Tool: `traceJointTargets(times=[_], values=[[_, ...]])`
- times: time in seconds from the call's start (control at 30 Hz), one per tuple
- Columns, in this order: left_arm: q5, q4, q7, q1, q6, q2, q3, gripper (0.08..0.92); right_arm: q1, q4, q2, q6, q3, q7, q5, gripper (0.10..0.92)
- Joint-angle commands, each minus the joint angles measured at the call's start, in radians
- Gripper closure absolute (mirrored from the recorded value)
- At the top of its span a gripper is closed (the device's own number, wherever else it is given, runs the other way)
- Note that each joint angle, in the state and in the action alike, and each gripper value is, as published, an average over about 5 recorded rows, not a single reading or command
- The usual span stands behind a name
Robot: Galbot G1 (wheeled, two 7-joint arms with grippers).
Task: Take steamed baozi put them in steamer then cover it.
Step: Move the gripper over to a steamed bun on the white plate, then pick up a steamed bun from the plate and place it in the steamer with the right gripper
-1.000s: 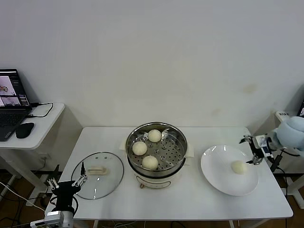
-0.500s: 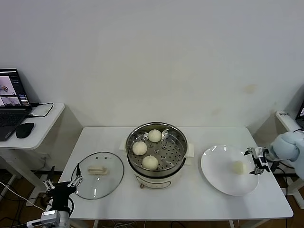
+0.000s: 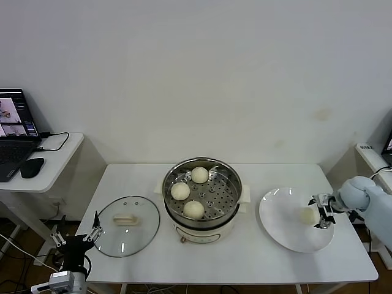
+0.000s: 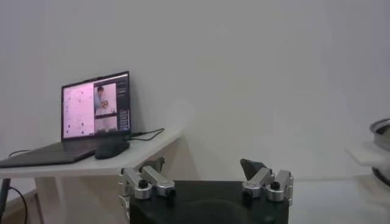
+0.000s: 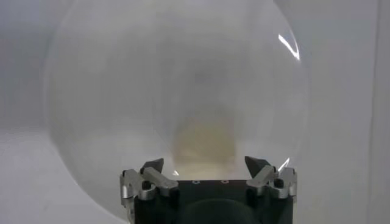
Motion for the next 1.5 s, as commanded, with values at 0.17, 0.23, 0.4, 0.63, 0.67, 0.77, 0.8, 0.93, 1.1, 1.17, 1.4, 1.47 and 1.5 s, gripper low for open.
traceJointTargets(times=[0.17, 0.23, 0.4, 0.63, 0.67, 0.77, 0.8, 0.93, 1.1, 1.17, 1.4, 1.47, 1.5], values=[[-0.007, 0.005, -0.001, 0.000, -0.001, 0.001, -0.004, 0.177, -0.001, -0.039, 0.031, 0.009, 0.003, -0.004, -0.011, 0.377], [-0.009, 0.004, -0.001, 0.001, -0.001, 0.001, -0.005, 0.177, 0.008, -0.036, 0.028, 0.008, 0.000, -0.004, -0.007, 0.426], [-0.011, -0.002, -0.001, 0.003, -0.001, 0.001, -0.007, 0.177, 0.048, -0.014, 0.006, 0.001, -0.021, -0.003, 0.009, 0.553], [-0.014, -0.008, -0.003, 0.003, -0.001, 0.002, -0.005, 0.177, 0.188, 0.124, -0.075, -0.046, -0.113, -0.010, 0.106, 0.570], [-0.014, -0.009, -0.003, 0.002, -0.001, 0.003, -0.004, 0.177, 0.215, 0.155, -0.090, -0.062, -0.132, -0.012, 0.130, 0.569], [-0.014, -0.012, -0.002, -0.001, 0.001, 0.007, -0.001, 0.177, 0.315, 0.264, -0.129, -0.114, -0.185, -0.019, 0.221, 0.567], [-0.014, -0.013, -0.002, -0.002, 0.001, 0.008, 0.001, 0.177, 0.354, 0.301, -0.141, -0.136, -0.203, -0.022, 0.259, 0.567], [-0.013, -0.021, -0.001, -0.008, 0.005, 0.012, 0.009, 0.177, 0.573, 0.432, -0.159, -0.215, -0.340, -0.024, 0.403, 0.564], [-0.014, -0.025, -0.002, -0.015, 0.009, 0.013, 0.020, 0.177, 0.889, 0.523, -0.104, -0.314, -0.593, 0.023, 0.578, 0.559], [-0.014, -0.025, -0.002, -0.017, 0.009, 0.014, 0.023, 0.177, 0.971, 0.551, -0.059, -0.365, -0.661, 0.056, 0.659, 0.559], [-0.012, -0.023, -0.003, -0.028, 0.010, 0.011, 0.032, 0.177, 1.061, 0.599, 0.145, -0.527, -0.770, 0.190, 0.872, 0.558], [-0.011, -0.022, -0.003, -0.029, 0.009, 0.008, 0.033, 0.177, 1.036, 0.602, 0.189, -0.569, -0.776, 0.226, 0.906, 0.559], [-0.010, -0.022, -0.003, -0.029, 0.009, 0.007, 0.033, 0.177, 1.016, 0.602, 0.205, -0.587, -0.777, 0.241, 0.917, 0.559]])
